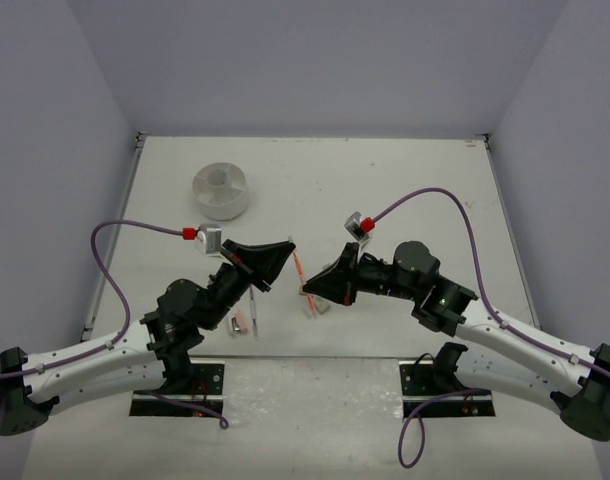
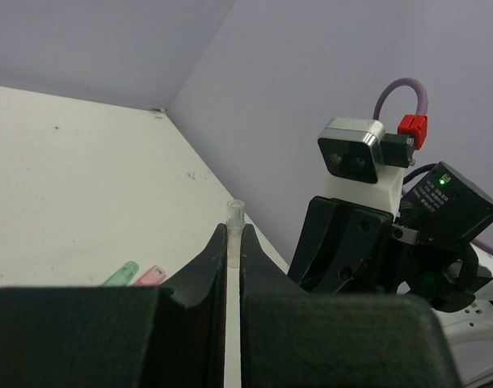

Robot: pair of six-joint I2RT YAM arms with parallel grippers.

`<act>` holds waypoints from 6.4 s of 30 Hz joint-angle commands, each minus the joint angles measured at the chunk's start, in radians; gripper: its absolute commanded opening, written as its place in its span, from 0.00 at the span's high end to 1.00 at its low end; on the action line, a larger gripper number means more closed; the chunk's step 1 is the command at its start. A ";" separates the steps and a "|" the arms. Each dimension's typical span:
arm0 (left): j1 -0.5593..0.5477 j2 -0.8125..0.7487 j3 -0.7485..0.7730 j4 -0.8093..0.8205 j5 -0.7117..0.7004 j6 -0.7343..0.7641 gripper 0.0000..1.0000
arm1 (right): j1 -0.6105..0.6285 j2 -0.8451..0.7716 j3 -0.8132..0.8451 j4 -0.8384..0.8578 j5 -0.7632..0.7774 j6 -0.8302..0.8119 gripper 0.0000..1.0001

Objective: Sort the stationery into containers
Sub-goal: Close the pen cap on the pen.

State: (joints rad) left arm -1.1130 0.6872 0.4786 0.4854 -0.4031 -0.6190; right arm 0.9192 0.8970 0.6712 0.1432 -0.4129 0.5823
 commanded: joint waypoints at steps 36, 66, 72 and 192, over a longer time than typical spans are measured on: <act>0.002 -0.028 0.016 0.018 0.040 -0.027 1.00 | 0.005 -0.004 0.051 0.034 0.007 0.009 1.00; 0.002 -0.028 0.020 -0.010 0.006 -0.015 1.00 | 0.005 -0.018 0.053 0.019 0.002 0.004 1.00; 0.002 -0.018 0.020 -0.008 0.032 -0.040 1.00 | 0.004 -0.015 0.058 0.022 0.016 -0.005 1.00; 0.001 0.250 0.158 -0.154 0.498 -0.155 1.00 | -0.105 0.148 0.508 -0.096 0.190 -0.202 1.00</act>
State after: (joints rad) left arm -1.0600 0.9002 0.7449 0.4200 -0.1980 -0.6507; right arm 0.8952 0.9999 0.9569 -0.0889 -0.3985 0.4422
